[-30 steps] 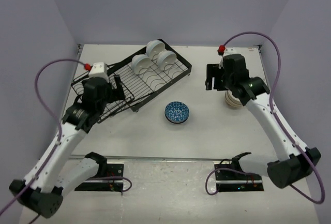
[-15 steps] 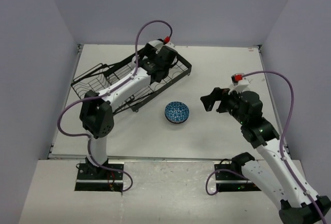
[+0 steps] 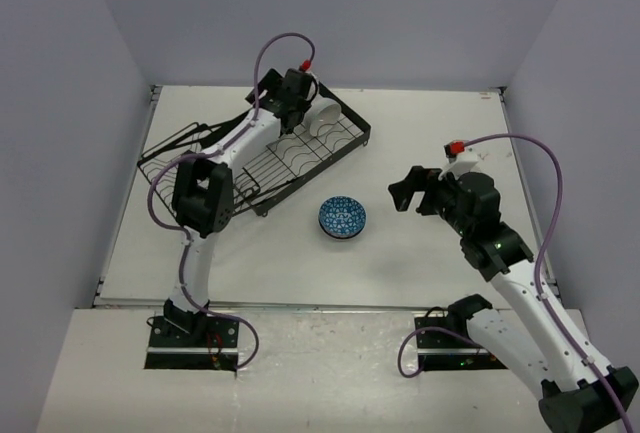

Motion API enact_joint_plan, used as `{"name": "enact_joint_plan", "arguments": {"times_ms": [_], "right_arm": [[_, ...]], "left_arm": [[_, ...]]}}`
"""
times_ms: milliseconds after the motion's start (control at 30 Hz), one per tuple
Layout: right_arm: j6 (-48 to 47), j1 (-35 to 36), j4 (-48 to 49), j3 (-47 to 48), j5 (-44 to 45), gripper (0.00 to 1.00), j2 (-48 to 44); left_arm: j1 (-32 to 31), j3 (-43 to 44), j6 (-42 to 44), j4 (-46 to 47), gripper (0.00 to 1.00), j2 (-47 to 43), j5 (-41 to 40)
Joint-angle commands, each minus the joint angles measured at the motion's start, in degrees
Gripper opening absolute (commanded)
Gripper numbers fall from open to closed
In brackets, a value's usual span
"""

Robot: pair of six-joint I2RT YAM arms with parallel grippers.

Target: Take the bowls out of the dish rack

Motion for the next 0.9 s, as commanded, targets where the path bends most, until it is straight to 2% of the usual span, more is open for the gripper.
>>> {"name": "enact_joint_plan", "arguments": {"times_ms": [0, 67, 300, 400, 433, 500, 600, 700, 867], "right_arm": [[-0.42, -0.14, 2.18, 0.12, 2.29, 0.99, -0.36], [-0.42, -0.14, 2.10, 0.30, 2.20, 0.99, 0.34], [-0.68, -0.14, 2.18, 0.47, 1.76, 0.99, 1.14], [-0.77, -0.14, 2.18, 0.56, 1.76, 0.99, 1.75], [-0.86, -0.14, 2.18, 0.56, 1.76, 0.99, 2.02], [-0.86, -0.14, 2.10, 0.74, 1.76, 0.99, 2.54], [-0.95, -0.22, 2.10, 0.82, 0.72, 0.99, 3.07], [-1.03, -0.14, 2.01, 1.00, 0.00, 0.99, 3.69], [-1.12, -0.22, 1.92, 1.17, -0.44, 0.99, 4.13]], "left_arm": [[0.63, 1.14, 1.15, 0.43, 1.00, 1.92, 2.41], [0.98, -0.53, 0.61, 2.88, 1.00, 1.92, 2.42], [1.25, -6.60, 5.18, 17.12, 0.95, 4.56, -8.39], [1.25, -7.57, 5.71, 18.97, 0.88, 4.30, -8.48], [1.25, -7.66, 5.88, 19.15, 0.81, 4.21, -8.31], [1.25, -7.92, 6.32, 19.85, 0.77, 4.21, -8.40], [1.08, -8.45, 6.41, 20.12, 0.61, 3.95, -9.01], [0.99, -9.94, 5.71, 20.65, 0.59, 3.51, -8.75], [0.90, -11.35, 5.71, 22.23, 0.46, 4.03, -9.45]]}}
